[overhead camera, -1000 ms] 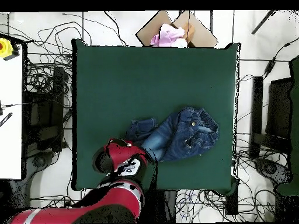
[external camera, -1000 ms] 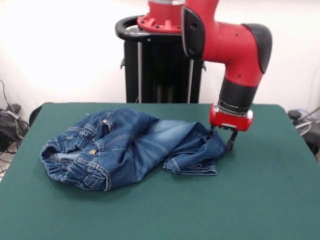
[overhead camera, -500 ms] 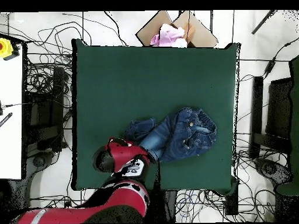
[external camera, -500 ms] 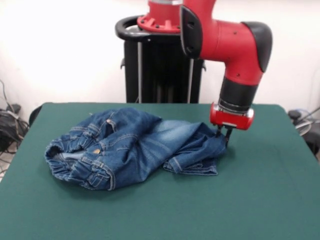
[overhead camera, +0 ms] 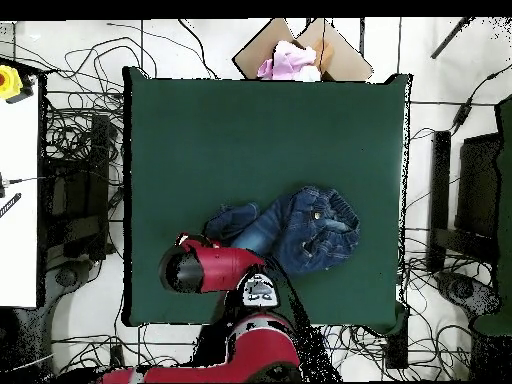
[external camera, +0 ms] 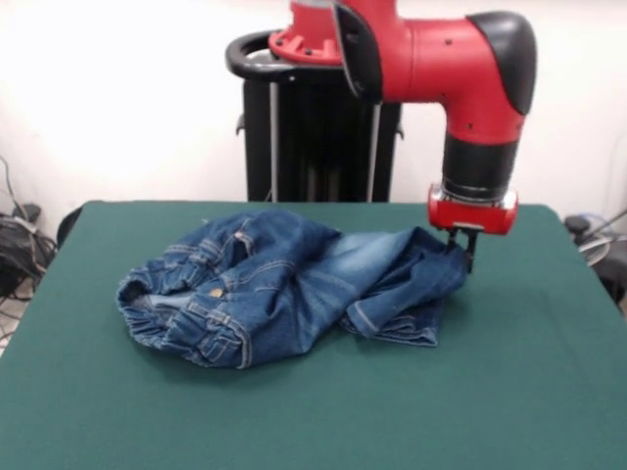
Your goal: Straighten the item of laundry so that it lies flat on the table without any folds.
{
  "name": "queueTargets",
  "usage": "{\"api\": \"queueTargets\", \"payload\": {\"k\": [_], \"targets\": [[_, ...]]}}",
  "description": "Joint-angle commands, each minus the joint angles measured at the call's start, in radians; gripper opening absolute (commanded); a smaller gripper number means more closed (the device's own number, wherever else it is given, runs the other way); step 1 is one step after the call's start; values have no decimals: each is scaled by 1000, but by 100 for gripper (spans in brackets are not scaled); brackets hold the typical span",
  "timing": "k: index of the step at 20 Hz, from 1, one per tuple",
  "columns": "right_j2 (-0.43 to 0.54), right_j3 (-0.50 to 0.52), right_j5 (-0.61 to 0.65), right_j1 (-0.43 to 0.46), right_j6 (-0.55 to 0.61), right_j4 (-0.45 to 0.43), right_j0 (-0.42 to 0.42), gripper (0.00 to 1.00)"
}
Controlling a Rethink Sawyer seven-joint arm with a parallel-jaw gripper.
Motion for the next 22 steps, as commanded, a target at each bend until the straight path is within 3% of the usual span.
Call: {"api": "queueTargets", "payload": {"k": [1,6,9,13,19,20,22], "targets": [[319,45,-52,55,107,-33,-110,0],[470,-7,-93,200,-14,-191,-272,0],[561,-17,-36,264,-72,-269,-368,0],[522,7,-4,189,5,-271,-336,0],[409,39,23,68,129,-186,-226,0],[419,48,13,67,138,-181,-227,100],[395,51,33,34,162,-152,-202,100]]}}
